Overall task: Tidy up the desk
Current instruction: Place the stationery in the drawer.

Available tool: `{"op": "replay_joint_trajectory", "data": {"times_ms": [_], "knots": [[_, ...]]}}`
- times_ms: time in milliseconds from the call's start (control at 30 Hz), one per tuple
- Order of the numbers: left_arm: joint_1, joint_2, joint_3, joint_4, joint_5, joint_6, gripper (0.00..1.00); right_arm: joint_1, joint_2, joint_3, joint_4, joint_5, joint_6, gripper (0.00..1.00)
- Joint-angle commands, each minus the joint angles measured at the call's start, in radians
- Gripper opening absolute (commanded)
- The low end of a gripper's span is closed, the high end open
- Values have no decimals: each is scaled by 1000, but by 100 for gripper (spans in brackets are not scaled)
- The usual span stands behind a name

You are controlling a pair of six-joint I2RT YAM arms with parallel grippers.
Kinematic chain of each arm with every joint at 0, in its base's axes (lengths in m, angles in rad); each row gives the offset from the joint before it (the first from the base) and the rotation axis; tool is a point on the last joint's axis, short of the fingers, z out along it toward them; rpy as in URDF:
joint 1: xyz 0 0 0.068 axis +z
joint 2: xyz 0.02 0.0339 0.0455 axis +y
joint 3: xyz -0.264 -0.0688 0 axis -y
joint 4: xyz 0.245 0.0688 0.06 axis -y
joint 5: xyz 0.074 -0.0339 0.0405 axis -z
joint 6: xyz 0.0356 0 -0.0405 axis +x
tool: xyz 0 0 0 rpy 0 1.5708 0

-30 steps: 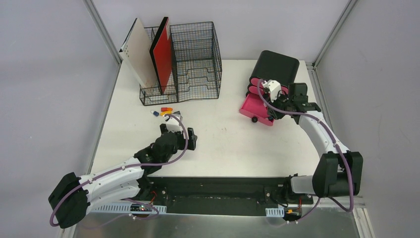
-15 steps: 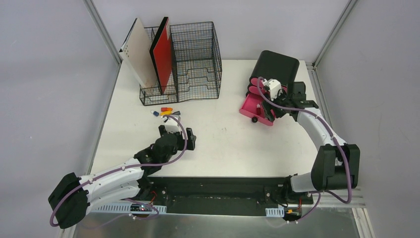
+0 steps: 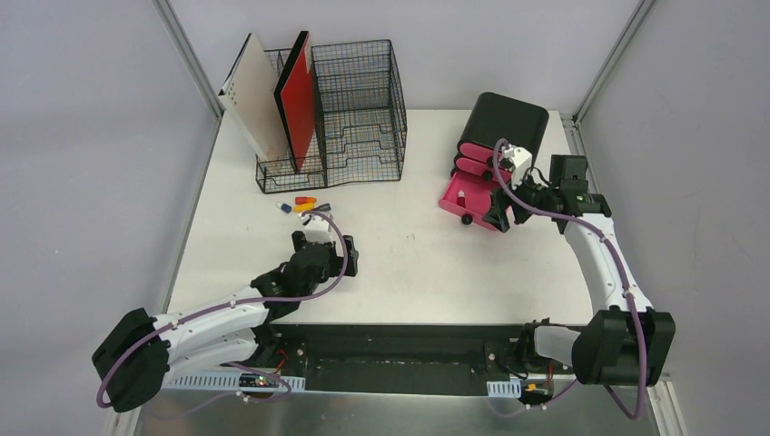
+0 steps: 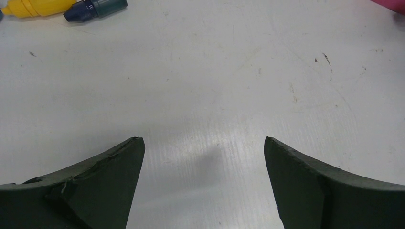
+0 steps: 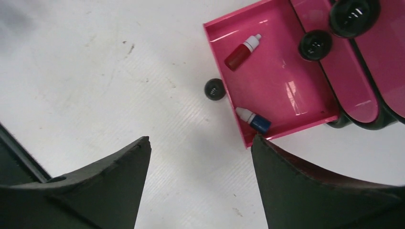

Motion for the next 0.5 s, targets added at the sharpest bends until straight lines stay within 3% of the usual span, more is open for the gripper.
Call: {"op": "replay_joint_trajectory", "data": {"times_ms": [0,167,467], "knots": [[5,-2,29,20,-25,-13,99,0,-51,62,-124,-148,-11,80],[5,3,34,14,-31,-18,99,-39,-107,18,-171,-299,-37,81],[18,70,93,-52,-54,-52,99,-131,-171,-47,-151,-386,-73,84]]}}
